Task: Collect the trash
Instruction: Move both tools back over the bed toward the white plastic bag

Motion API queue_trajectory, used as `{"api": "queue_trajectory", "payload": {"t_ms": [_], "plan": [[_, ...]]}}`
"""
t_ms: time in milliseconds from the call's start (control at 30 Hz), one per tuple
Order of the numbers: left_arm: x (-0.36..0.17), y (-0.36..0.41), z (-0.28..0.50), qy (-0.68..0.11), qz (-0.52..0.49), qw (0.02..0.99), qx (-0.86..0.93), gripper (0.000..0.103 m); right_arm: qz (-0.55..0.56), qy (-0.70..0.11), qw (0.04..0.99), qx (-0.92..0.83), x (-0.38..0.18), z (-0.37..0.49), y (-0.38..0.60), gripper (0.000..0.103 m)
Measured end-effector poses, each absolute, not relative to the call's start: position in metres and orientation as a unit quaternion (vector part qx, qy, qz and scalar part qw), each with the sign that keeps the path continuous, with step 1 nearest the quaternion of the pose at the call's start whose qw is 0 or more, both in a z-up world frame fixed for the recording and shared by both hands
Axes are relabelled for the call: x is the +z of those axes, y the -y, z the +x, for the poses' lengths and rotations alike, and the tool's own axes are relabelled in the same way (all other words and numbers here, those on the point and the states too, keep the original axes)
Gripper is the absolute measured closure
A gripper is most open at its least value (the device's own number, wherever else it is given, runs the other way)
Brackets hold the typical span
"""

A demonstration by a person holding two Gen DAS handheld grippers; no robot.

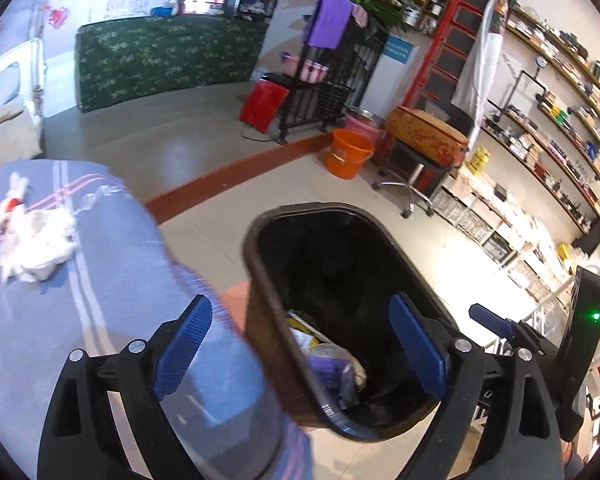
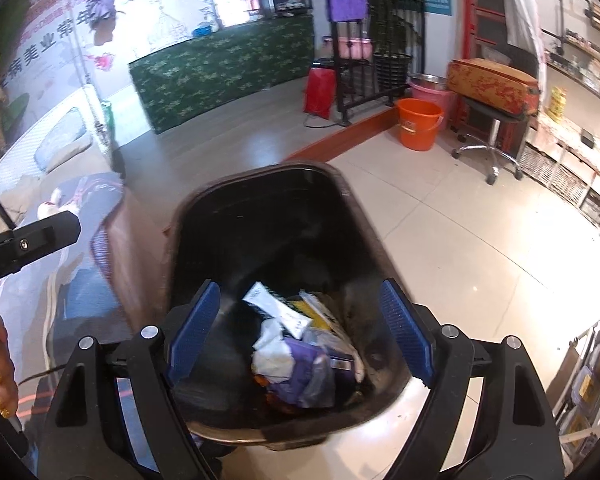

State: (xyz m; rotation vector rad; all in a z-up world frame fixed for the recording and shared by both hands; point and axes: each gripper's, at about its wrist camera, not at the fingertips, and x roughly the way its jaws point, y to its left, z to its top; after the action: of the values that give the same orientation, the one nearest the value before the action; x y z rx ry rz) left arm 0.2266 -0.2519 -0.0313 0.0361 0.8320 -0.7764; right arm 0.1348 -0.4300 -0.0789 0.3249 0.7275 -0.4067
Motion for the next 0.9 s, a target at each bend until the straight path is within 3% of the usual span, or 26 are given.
{"api": "queue_trajectory", "payload": {"t_ms": [900], "plan": [[-0.048, 0.068, 0.26, -0.43, -0.03, 0.887, -0.164, 0.013, 0.038, -0.408, 0.91, 0.065, -0.063, 0.266, 0.254, 0.021]]}}
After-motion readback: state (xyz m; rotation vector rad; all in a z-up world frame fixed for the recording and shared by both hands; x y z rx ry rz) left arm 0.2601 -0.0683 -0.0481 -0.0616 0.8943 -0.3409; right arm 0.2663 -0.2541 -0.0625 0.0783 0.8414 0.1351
